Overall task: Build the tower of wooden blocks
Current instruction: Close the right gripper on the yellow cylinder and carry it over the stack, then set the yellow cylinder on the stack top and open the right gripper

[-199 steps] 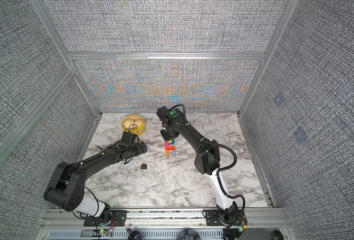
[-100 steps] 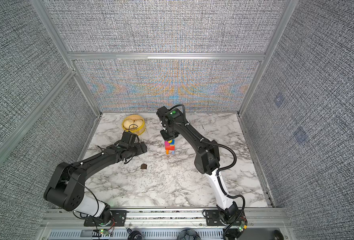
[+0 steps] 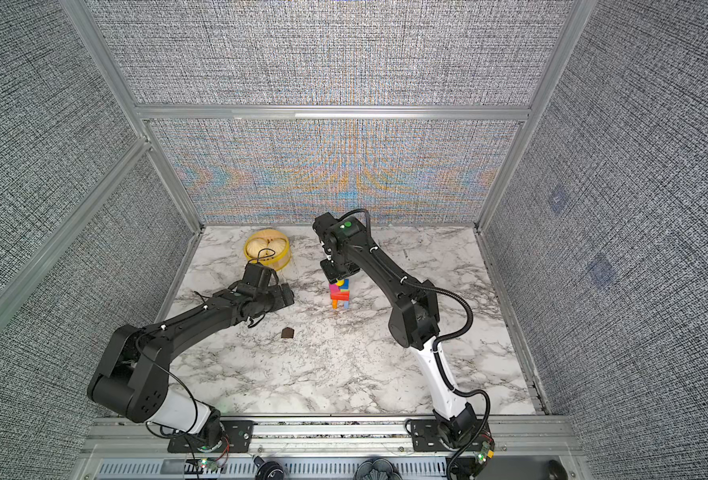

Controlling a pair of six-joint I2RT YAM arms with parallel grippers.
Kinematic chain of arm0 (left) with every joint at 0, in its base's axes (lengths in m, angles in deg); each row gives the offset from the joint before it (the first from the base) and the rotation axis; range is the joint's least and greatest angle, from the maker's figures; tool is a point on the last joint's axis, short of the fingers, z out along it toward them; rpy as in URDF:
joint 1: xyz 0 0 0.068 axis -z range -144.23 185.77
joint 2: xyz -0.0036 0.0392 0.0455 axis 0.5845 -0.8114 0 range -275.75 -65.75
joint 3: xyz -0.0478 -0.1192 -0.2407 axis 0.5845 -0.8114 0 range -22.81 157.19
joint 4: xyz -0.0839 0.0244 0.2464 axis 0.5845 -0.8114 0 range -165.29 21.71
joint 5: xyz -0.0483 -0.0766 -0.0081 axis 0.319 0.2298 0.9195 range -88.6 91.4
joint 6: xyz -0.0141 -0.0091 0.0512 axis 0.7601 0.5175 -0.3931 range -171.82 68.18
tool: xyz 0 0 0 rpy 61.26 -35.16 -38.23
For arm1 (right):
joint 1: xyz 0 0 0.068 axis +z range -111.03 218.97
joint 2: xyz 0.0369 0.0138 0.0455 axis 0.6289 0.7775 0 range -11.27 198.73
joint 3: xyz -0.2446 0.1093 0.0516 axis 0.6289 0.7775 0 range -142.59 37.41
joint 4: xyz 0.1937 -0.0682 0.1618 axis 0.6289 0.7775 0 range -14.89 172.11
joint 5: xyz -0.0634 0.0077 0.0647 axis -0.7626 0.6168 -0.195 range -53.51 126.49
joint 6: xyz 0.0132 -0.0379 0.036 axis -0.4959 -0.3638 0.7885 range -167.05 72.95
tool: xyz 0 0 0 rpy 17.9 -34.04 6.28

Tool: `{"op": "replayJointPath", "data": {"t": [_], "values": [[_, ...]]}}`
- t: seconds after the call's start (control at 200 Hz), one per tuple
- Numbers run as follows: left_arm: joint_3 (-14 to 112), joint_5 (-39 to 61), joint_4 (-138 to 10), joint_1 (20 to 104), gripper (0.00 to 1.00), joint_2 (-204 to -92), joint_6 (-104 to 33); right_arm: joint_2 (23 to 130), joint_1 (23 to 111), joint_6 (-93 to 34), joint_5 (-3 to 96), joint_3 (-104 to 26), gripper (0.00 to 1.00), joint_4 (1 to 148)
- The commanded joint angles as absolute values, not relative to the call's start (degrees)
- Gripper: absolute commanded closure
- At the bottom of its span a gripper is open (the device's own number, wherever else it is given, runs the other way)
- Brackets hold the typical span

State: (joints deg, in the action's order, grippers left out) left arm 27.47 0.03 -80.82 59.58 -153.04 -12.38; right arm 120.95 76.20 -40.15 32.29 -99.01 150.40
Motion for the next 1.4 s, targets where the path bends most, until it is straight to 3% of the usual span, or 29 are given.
{"op": "replayJointPath", "data": {"t": [0.0, 0.41, 0.905, 1.165, 1.396], "values": [[27.52, -0.27, -81.42, 59.45, 0.05, -152.20, -12.61, 120.86, 76.19, -39.84, 32.01, -99.64, 0.43, 150.35], [26.16, -0.97, -85.99, 59.46, 0.07, -147.07, -11.95, 115.53, 76.21, -39.13, 32.08, -95.37, 0.39, 147.84], [20.66, -0.46, -95.05, 59.50, 0.25, -133.06, -11.00, 97.27, 76.62, -39.75, 36.13, -74.56, 0.42, 136.93], [21.44, -2.81, -103.66, 59.49, 0.23, -127.28, -11.28, 90.88, 80.18, -44.00, 42.11, -67.11, 0.43, 131.57], [26.24, -12.35, -112.23, 59.49, 0.16, -118.31, -12.47, 95.63, 85.65, -49.04, 44.22, -71.00, 0.44, 132.02]]}}
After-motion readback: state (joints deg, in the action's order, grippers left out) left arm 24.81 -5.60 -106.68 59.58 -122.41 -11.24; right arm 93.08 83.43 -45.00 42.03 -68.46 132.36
